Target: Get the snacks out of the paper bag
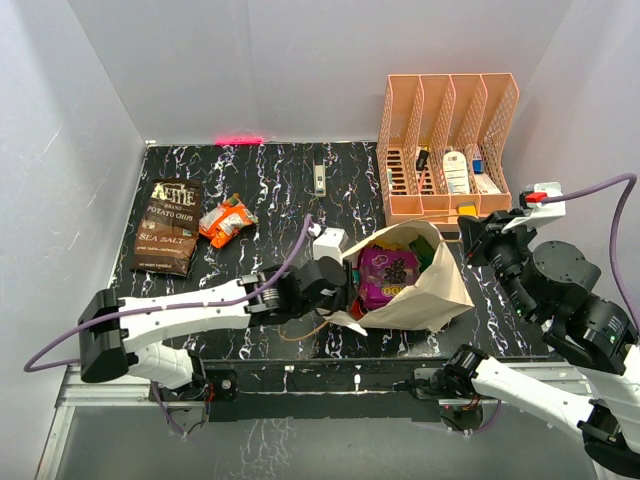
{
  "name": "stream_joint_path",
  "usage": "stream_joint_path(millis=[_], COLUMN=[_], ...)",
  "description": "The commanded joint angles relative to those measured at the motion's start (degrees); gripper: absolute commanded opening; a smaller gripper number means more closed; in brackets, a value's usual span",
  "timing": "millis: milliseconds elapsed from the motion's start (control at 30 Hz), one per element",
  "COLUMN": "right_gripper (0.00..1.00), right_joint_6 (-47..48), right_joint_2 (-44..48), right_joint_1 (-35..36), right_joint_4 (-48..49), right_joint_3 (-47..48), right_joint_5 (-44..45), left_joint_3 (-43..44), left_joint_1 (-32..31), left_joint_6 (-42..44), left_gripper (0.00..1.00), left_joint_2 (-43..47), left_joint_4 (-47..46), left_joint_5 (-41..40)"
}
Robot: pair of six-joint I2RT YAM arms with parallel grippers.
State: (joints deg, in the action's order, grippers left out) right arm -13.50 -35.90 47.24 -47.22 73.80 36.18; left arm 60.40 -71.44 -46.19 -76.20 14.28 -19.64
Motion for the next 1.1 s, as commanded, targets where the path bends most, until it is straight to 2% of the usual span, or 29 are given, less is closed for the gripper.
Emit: stream_joint_path(millis=[0, 133, 433, 767, 900, 1067], right_gripper=[0.09, 0.09, 0.09, 0.09, 0.09, 0.09], right_joint_6=[-0.3, -0.2, -0.1, -0.6, -1.0, -1.1], right_joint_2=[1.5, 1.9, 3.7, 4.3, 4.5, 4.5], right_joint_1=[-0.1, -0.1, -0.1, -0.1, -0.1, -0.1], right_joint_4=[5.5, 6.0, 6.6, 6.8, 7.8, 8.4], right_joint_3=[-0.7, -1.5, -3.1, -2.5, -3.0, -3.0], right_joint_5=[0.3, 0.3, 0.5, -0.4, -1.2, -2.0], left_joint_3=[3.4, 5.4, 6.7, 7.8, 8.1, 9.4], left_joint_1=[-0.2, -0.3, -0.3, -0.4, -0.3, -0.4], left_joint_6=[-3.1, -3.3, -3.5, -2.3, 0.5, 2.9], left_gripper=[0.35, 0.48, 0.60, 0.60, 0.57, 0.53], left_joint_2=[-3.1, -6.4, -9.3, -16.1, -18.2, -21.5], left_joint_4=[7.9, 12.2, 14.3, 7.5, 2.2, 0.7], left_joint_5=[-11.5, -14.5, -17.9, -19.6, -18.4, -19.9])
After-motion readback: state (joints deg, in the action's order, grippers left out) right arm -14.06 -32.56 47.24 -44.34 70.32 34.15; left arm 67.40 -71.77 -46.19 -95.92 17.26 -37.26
